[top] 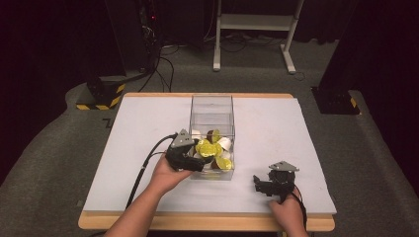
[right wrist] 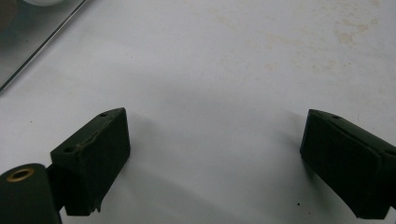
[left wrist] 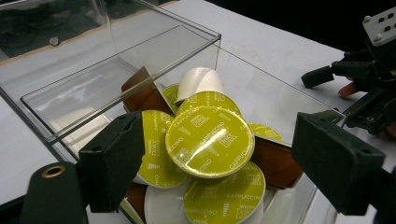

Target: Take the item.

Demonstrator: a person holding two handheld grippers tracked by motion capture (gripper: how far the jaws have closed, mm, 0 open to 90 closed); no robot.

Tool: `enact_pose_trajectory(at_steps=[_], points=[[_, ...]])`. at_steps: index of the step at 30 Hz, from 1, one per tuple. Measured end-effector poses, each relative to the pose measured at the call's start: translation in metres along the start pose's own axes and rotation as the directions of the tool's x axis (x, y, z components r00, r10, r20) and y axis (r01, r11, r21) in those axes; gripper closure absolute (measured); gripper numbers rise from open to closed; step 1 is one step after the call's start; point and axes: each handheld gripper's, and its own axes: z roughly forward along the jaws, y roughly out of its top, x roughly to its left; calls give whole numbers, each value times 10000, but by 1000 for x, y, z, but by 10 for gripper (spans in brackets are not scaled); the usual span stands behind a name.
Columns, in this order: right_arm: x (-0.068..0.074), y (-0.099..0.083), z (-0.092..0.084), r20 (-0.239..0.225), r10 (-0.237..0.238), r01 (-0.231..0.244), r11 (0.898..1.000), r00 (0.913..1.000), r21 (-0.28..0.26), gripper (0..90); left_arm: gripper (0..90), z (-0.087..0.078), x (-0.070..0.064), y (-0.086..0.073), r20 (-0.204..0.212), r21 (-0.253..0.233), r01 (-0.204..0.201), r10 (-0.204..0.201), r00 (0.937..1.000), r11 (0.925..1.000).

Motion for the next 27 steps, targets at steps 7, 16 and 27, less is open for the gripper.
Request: enact_pose_trajectory(at_steps=[7,16,27], points=[[0,0,0,1,-3,3,10000,10000,-2,83,181,8,1,0,-138,329,-155,160,9998,9993],[0,0,0,0,-4,4,10000,10000,-21,83,209,19,-2,-1,-61,687,-324,329,9994,9971],[0,0,0,0,-7,7,10000,10000,-5,83,269,22,-1,-4,-220,820,-244,263,9994,9963]])
